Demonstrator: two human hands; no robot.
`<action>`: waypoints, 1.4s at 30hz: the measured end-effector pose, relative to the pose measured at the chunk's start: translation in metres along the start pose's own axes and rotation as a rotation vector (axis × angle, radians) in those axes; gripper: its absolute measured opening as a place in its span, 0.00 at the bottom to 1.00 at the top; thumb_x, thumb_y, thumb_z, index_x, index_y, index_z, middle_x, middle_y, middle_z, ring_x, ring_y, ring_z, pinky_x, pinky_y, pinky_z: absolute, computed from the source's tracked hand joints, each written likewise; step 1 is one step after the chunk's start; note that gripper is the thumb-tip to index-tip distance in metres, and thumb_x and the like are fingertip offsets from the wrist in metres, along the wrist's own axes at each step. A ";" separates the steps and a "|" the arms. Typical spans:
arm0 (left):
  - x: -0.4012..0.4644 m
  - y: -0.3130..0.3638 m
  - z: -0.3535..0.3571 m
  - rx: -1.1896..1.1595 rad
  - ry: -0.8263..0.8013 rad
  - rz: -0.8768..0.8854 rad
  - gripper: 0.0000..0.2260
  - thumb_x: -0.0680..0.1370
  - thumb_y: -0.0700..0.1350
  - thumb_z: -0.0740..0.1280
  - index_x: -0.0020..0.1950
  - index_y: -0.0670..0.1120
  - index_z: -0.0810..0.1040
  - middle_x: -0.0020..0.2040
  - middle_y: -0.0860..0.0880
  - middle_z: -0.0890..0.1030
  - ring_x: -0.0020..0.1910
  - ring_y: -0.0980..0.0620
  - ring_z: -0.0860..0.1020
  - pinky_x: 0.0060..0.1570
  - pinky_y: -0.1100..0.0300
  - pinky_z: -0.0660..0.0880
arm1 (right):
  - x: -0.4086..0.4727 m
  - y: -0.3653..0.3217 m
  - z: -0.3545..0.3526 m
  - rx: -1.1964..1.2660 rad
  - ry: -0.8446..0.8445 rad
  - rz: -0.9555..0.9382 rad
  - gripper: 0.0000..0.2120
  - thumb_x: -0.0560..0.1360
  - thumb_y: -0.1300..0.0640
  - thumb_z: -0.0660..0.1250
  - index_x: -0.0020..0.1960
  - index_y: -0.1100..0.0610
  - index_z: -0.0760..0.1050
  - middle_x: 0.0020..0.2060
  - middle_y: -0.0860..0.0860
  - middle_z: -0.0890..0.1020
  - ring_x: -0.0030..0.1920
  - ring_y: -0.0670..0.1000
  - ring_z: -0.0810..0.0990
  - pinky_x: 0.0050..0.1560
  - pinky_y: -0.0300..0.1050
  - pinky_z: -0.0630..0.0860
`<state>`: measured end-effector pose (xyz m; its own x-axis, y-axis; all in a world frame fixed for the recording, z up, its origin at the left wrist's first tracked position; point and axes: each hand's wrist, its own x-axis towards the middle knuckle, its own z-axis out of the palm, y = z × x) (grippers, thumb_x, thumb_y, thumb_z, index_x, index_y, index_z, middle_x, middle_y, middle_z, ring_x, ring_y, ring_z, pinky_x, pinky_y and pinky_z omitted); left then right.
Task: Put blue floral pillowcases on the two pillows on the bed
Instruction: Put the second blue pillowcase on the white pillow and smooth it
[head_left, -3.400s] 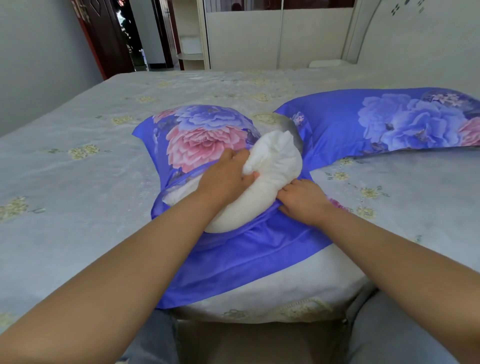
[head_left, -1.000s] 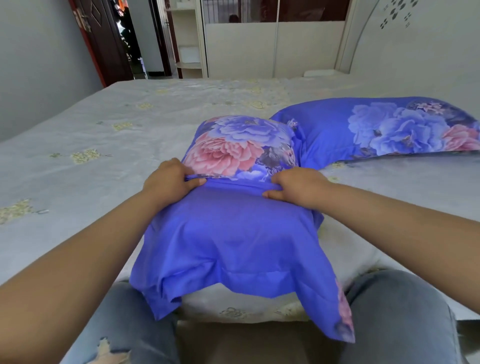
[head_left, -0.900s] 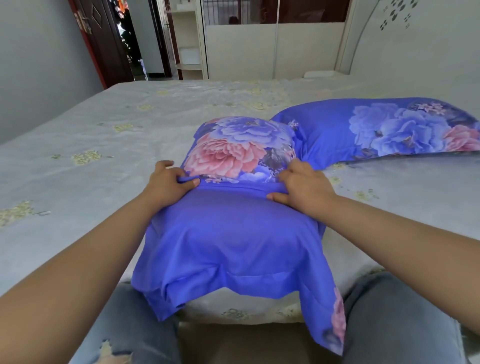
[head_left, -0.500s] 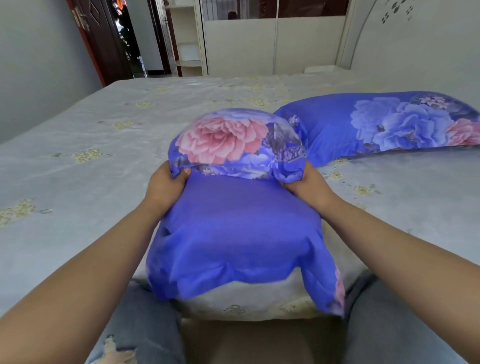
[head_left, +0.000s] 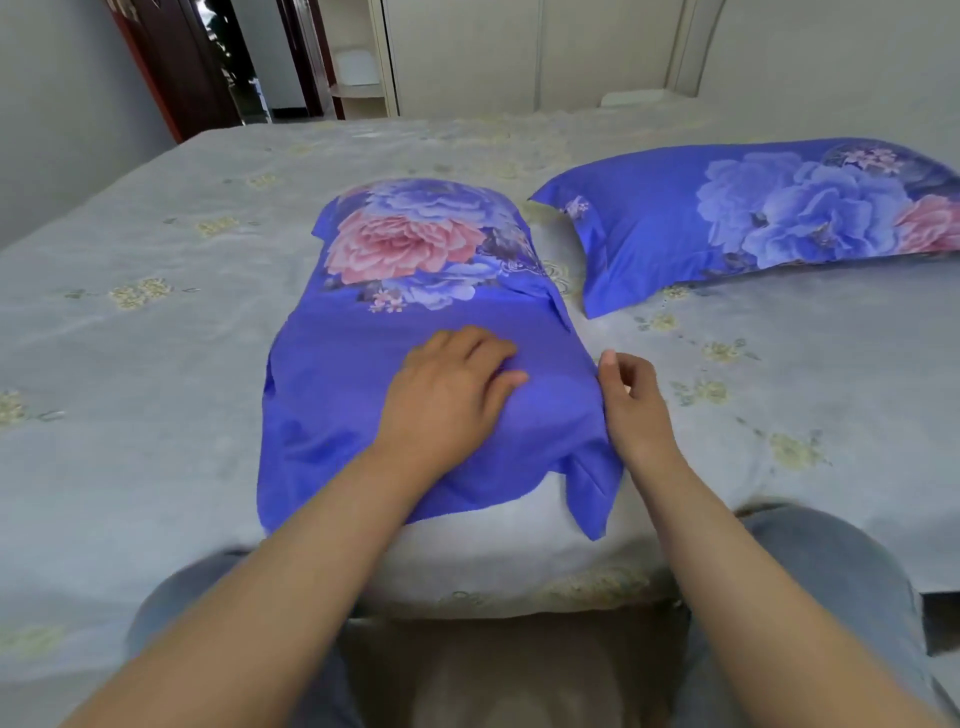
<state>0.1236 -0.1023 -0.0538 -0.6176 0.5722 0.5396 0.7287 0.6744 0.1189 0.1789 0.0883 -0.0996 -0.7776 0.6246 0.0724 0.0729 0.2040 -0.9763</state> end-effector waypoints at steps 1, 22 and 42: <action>-0.005 0.019 0.010 0.021 -0.020 0.018 0.21 0.76 0.60 0.57 0.57 0.49 0.79 0.54 0.48 0.80 0.50 0.43 0.78 0.52 0.49 0.75 | -0.016 0.004 -0.004 0.041 0.065 -0.057 0.09 0.80 0.48 0.58 0.54 0.53 0.69 0.49 0.45 0.75 0.46 0.43 0.74 0.43 0.27 0.66; -0.019 0.060 0.032 0.159 0.009 -0.188 0.14 0.78 0.51 0.57 0.39 0.44 0.75 0.29 0.46 0.77 0.29 0.44 0.77 0.26 0.60 0.60 | -0.074 0.009 -0.025 0.074 0.110 -0.194 0.05 0.75 0.60 0.68 0.45 0.50 0.81 0.38 0.40 0.82 0.37 0.37 0.78 0.41 0.26 0.71; -0.001 0.056 0.019 -0.109 -0.030 -0.168 0.08 0.80 0.50 0.57 0.50 0.47 0.72 0.41 0.48 0.79 0.40 0.43 0.75 0.34 0.55 0.66 | -0.081 0.047 -0.017 -0.407 0.045 -0.334 0.09 0.74 0.55 0.69 0.38 0.58 0.75 0.40 0.47 0.75 0.42 0.48 0.73 0.39 0.36 0.65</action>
<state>0.1598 -0.0560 -0.0634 -0.7406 0.4708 0.4794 0.6414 0.7079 0.2958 0.2564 0.0600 -0.1482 -0.7728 0.5058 0.3835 0.0696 0.6681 -0.7408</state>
